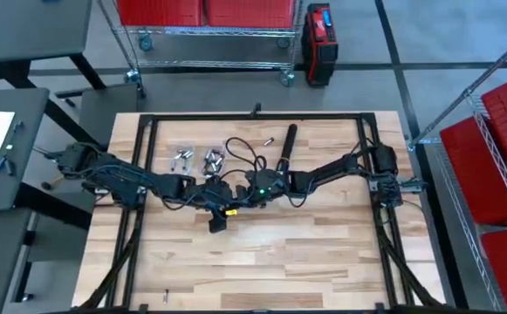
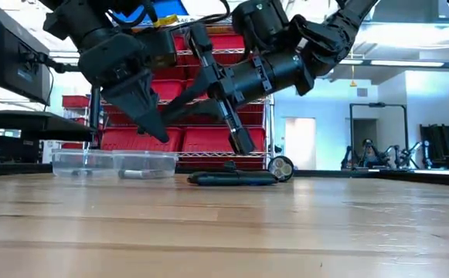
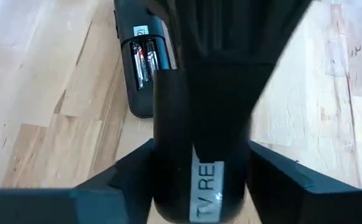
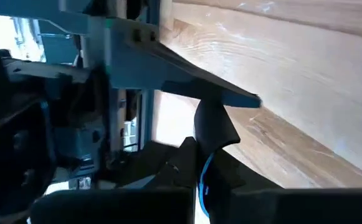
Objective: Insert battery
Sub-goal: Close the remote control battery compartment
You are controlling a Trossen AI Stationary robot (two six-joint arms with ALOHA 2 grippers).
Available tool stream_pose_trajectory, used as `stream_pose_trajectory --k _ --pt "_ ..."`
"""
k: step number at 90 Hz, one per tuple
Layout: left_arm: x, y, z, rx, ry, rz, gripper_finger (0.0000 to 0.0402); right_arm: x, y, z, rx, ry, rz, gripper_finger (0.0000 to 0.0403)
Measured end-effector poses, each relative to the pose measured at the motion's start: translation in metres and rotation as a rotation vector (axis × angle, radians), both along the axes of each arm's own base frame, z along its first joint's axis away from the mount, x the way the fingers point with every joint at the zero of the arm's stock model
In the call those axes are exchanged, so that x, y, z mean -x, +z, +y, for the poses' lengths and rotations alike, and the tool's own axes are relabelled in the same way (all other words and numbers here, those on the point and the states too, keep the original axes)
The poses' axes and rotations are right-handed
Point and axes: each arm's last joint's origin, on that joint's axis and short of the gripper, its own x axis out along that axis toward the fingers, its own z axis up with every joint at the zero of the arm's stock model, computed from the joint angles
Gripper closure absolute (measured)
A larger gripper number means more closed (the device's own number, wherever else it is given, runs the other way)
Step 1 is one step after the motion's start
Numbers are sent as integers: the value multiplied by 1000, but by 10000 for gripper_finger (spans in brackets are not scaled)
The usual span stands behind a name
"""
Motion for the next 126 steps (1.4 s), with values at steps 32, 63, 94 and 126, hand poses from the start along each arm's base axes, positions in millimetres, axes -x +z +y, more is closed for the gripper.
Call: stream_pose_trajectory --k 32,63,94,126 --pt "0 0 0 39 35 -2 256 -1 2 -6 124 61 -43 341" --pt "-5 13 2 100 93 25 251 6 3 -44 154 433 -150 197" --pt "-13 29 18 173 214 0 248 46 28 -100 448 490 -123 164" --pt "-36 8 25 242 264 63 245 109 63 -99 1022 709 255 164"
